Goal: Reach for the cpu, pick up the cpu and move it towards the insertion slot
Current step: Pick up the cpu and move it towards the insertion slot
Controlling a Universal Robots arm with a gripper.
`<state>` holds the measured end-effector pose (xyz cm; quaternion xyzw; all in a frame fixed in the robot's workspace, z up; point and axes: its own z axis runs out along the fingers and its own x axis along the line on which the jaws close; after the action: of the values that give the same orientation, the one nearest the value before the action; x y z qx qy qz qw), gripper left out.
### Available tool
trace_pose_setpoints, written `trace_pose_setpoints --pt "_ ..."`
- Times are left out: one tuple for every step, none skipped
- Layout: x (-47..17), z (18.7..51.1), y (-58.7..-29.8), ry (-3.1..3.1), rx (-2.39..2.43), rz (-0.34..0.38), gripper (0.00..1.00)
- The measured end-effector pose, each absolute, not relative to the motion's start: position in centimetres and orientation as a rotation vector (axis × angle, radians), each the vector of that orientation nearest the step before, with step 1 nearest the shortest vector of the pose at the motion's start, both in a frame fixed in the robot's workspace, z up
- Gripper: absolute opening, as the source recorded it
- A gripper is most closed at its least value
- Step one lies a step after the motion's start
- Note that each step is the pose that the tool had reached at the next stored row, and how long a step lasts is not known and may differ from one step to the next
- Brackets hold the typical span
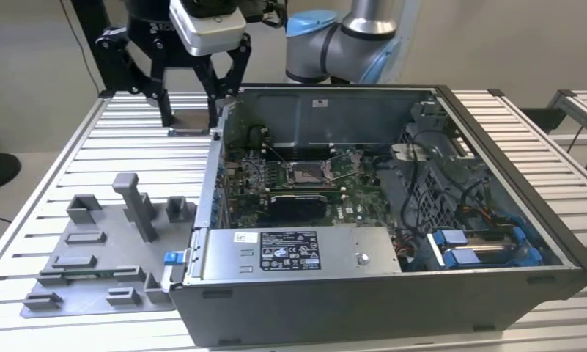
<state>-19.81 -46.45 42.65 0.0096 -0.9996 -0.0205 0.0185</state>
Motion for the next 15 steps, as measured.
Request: trace_pose_setpoints --pt "-19.4 42.7 -46.5 -3.104 0.03 -0.064 0.0" --pt "-18.9 42.7 -46.5 -3.104 0.03 -0.064 0.0" --pt "-18.5 42.6 -46.5 -3.104 0.03 -0.064 0.0" --pt "-18.0 42.6 -46.5 -3.104 0.03 -0.064 0.0" --pt "-17.5 42.6 -46.5 -3.104 0.03 -0.064 0.0" --pt "-17.1 42.6 -46.5 -3.104 0.03 -0.064 0.0" --pt "-16.6 42.6 -46.5 -3.104 0.03 -0.064 0.0" --pt "-16.2 42.6 -46.5 -3.104 0.03 -0.064 0.0" --pt "-15.7 42.6 -46.5 -3.104 0.03 -0.064 0.0" --pt "-15.3 42.6 -46.5 -3.104 0.03 -0.064 0.0" --pt "-14.8 42.6 -46.5 -3.104 0.03 -0.064 0.0" --pt "-14.3 42.6 -46.5 -3.104 0.03 -0.064 0.0" --pt "-13.9 42.6 -46.5 -3.104 0.03 -0.064 0.0" --pt "-13.4 42.6 -46.5 -3.104 0.03 -0.064 0.0" --pt "-13.0 42.6 -46.5 -3.104 0.03 -0.064 0.0"
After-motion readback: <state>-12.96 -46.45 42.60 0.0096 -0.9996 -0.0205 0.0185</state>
